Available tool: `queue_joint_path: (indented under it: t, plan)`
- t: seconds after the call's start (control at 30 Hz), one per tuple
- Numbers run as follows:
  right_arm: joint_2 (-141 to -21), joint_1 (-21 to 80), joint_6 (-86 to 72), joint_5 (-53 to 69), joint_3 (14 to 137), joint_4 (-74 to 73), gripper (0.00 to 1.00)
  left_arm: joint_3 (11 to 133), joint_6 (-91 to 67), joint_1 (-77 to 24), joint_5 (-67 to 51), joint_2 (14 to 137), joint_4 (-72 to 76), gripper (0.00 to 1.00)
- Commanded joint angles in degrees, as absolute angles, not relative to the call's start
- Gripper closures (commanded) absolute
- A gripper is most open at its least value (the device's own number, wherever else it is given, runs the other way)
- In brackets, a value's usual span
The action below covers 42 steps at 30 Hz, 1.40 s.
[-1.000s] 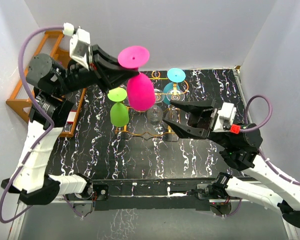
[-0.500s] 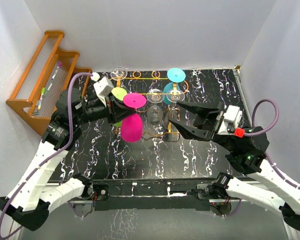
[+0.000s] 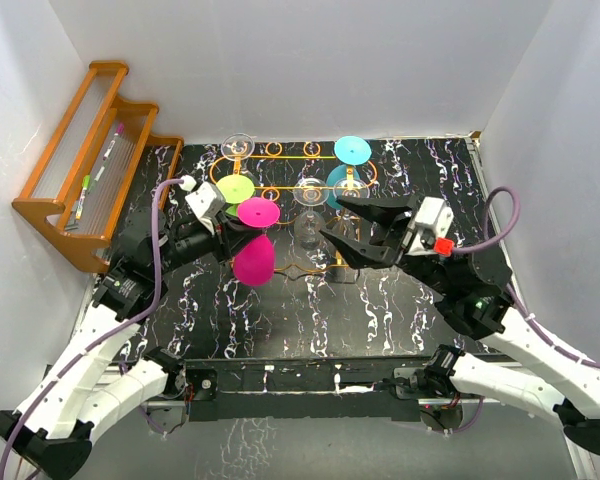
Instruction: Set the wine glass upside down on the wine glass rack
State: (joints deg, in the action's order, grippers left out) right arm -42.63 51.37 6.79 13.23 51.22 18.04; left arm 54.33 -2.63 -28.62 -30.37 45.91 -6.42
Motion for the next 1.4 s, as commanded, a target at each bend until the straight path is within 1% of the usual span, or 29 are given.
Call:
queue_joint_path:
  t: [0.0,0.43,0.57,0.87,1.37]
  plan:
    - [-43.65,51.71,6.62,12.43,54.24,19.7,0.43,53.72,-3.68,-28.73,-27.29,46.43,-0.19,1.0]
    - [-41.17,51.7,6.58,12.09,52.34,19.77,0.43,55.08,-6.06,-29.97,-27.29,52.75,5.09,1.0]
    - [-40.78,51.68,5.38,13.38,52.68,19.65,0.43,55.17,-5.9,-30.88,-25.35,53.99,5.85,1.0]
    - [-43.41,51.68,6.33,15.7,55.08,14.36,0.44,54.78,-4.55,-32.41,-18.9,53.56,7.29,1.0]
    - [-45.07,51.68,6.99,19.01,55.9,14.11,0.43,52.28,-3.68,-32.7,-16.52,52.6,8.36,1.0]
